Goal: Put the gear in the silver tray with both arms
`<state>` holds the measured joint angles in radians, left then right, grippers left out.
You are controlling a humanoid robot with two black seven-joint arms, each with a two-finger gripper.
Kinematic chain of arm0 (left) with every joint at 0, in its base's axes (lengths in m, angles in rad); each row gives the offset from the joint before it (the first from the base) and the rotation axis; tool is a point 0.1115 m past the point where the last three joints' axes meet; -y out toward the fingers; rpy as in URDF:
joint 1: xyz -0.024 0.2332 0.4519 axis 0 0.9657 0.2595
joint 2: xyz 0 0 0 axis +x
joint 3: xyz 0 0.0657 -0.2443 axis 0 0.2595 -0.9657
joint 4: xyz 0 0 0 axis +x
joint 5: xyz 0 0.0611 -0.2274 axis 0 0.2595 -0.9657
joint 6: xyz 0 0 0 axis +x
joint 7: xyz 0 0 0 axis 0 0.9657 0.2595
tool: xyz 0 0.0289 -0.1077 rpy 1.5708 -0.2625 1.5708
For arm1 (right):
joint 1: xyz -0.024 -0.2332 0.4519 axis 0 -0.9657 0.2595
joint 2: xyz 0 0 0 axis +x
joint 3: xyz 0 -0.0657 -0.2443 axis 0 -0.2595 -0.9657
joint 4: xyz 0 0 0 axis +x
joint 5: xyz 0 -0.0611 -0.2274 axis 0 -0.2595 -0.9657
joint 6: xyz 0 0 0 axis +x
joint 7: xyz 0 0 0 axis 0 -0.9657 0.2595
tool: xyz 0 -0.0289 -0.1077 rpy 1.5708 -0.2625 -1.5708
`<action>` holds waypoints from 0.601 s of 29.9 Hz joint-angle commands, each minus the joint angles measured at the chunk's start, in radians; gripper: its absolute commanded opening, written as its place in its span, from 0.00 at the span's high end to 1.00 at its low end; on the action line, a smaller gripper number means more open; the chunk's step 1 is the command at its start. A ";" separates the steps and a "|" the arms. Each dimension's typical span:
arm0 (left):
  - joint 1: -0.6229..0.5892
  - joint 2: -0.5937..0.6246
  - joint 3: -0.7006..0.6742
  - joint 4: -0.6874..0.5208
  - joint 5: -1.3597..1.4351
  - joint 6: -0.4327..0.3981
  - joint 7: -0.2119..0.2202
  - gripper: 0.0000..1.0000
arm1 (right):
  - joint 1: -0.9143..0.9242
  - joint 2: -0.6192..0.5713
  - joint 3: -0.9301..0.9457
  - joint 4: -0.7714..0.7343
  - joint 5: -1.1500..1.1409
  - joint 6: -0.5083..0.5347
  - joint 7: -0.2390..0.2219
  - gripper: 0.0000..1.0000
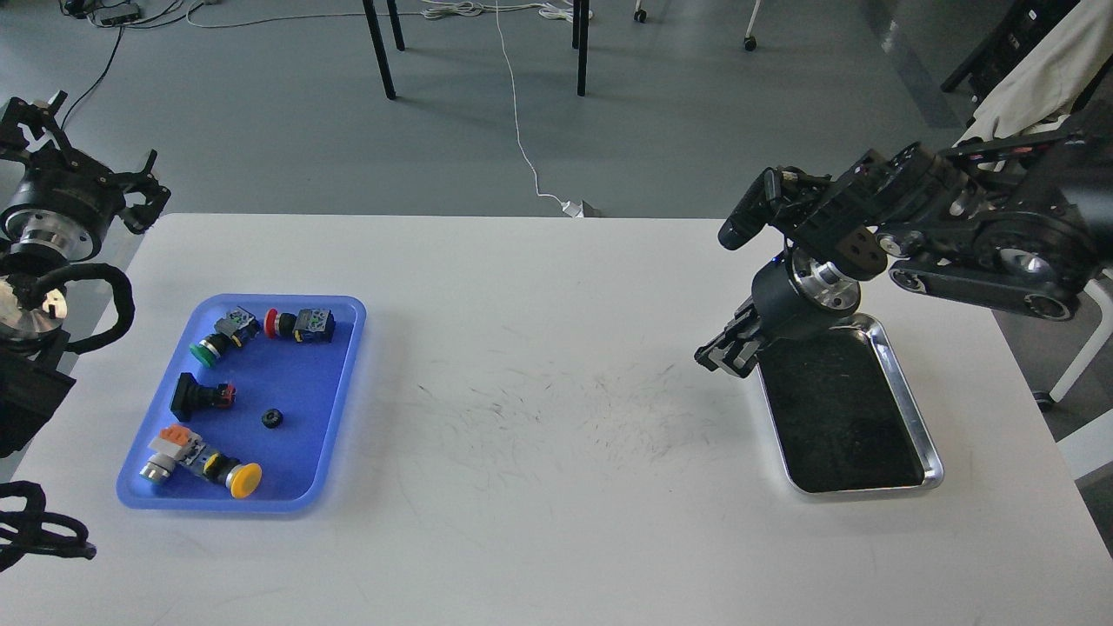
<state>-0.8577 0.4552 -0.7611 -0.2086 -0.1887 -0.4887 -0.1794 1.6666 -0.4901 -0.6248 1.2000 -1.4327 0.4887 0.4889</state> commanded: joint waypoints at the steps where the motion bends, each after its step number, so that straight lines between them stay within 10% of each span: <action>1: 0.000 -0.004 0.000 0.000 0.000 0.000 0.000 0.01 | -0.004 -0.135 0.043 0.010 0.000 0.000 0.000 0.99; 18: 0.002 0.005 0.011 -0.002 0.009 0.000 0.006 0.01 | -0.517 -0.462 0.565 0.004 0.187 -0.102 0.000 0.99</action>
<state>-0.8560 0.4576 -0.7517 -0.2099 -0.1796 -0.4887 -0.1735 1.2680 -0.9433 -0.1574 1.1998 -1.3283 0.4599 0.4886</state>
